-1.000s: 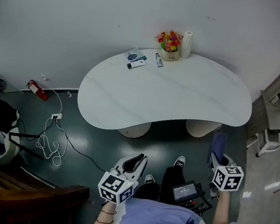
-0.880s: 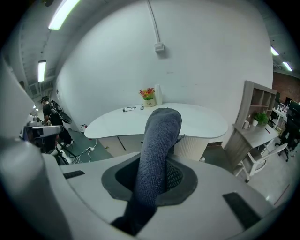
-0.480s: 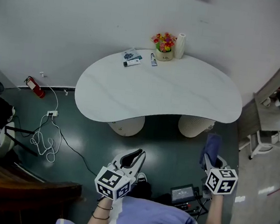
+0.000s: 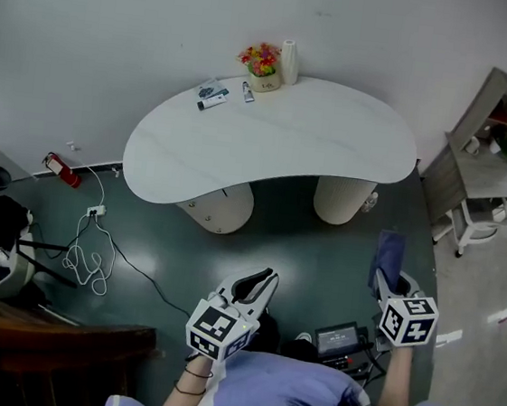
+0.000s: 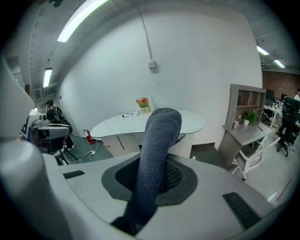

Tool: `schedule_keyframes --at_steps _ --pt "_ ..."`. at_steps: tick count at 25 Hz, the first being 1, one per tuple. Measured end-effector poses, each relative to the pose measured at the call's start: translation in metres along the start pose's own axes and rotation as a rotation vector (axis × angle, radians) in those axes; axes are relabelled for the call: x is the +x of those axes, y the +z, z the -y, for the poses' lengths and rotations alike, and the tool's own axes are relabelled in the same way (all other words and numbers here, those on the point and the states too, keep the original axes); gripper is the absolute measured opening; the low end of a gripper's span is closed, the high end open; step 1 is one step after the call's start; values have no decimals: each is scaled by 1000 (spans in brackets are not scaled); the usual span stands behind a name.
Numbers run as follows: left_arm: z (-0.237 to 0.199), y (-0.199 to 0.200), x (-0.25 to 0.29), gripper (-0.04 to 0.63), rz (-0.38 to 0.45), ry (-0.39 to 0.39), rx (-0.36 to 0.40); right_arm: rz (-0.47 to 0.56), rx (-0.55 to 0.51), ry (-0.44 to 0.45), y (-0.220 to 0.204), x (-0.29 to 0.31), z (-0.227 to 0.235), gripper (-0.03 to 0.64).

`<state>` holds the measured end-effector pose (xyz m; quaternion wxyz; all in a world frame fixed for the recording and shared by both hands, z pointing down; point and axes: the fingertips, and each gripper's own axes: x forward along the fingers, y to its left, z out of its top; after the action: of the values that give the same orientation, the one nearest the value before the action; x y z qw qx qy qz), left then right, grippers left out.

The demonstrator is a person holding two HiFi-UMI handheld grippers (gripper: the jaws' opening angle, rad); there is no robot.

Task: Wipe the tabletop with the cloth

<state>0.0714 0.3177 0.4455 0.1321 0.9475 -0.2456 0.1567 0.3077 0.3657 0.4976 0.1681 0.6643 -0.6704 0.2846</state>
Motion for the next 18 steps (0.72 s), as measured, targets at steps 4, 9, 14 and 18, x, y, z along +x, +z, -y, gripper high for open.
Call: schedule_keyframes --at_steps 4,9,14,18 --pt "22 -7 -5 40 -27 23 63 -17 2 -5 -25 -24 14 69" --pt "52 -15 -11 40 -13 46 47 -27 -17 24 -50 -47 14 69" --pt "81 -24 -18 40 2 45 36 -25 -33 35 -63 -66 17 69" --pt "93 -29 -23 41 16 40 14 -12 -40 32 -64 -76 18 69"
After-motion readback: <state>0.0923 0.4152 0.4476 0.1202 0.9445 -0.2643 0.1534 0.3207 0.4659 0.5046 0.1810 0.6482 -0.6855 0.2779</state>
